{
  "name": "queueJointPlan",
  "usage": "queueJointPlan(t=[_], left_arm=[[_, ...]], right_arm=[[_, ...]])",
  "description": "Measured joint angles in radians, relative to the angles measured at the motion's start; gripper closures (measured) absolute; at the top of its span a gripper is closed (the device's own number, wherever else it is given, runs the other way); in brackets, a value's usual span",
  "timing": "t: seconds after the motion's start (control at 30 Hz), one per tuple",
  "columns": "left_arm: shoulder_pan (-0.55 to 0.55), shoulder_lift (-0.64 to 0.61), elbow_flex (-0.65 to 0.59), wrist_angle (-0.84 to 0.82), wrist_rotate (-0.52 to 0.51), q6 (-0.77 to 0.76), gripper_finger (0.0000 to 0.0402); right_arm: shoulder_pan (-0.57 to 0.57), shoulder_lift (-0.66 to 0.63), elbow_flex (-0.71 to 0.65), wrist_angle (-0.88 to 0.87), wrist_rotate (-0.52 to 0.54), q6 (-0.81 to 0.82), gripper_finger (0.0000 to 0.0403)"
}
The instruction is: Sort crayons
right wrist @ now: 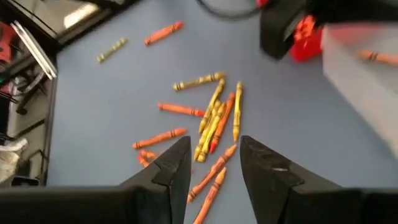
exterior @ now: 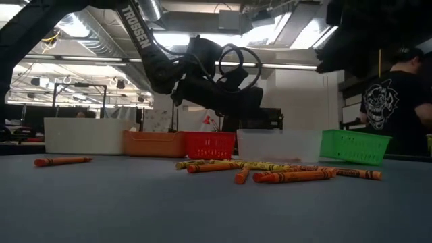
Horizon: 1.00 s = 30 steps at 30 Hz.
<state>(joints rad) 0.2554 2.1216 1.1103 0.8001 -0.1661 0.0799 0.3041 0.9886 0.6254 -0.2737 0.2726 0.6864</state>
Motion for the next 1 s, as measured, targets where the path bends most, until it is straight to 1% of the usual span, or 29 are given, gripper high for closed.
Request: queueJointPlan(t=[0.13,0.37,0.5,0.67,0.8,1.0], left_arm=[[0.0,0.0,0.0,-0.004,0.0,0.0,0.0304],[-0.001,0.0,0.0,-0.009,0.0,-0.001,0.0304],[-0.003,0.0,0.0,-0.015,0.0,-0.001,0.0304],[-0.003,-0.001,0.0,-0.033,0.0,-0.001,0.0304],[-0.003,-0.001,0.0,-0.039,0.0,-0.001,0.0304],[-0.003,-0.001,0.0,-0.066,0.0,-0.001,0.0304]], right_arm=[[0.062,0.101,0.0,0.001,0.013,0.048,0.0265],[0.155,0.282,0.0,0.054,0.059,0.047,0.0265],[0.19,0.366,0.0,0.069,0.059,0.046,0.0265],[0.216,0.445,0.0,0.114,0.06,0.046,0.0265],[0.222,0.48,0.0,0.173,0.072,0.045,0.0265],[0.222,0.524,0.0,0.178,0.076,0.042,0.0265]])
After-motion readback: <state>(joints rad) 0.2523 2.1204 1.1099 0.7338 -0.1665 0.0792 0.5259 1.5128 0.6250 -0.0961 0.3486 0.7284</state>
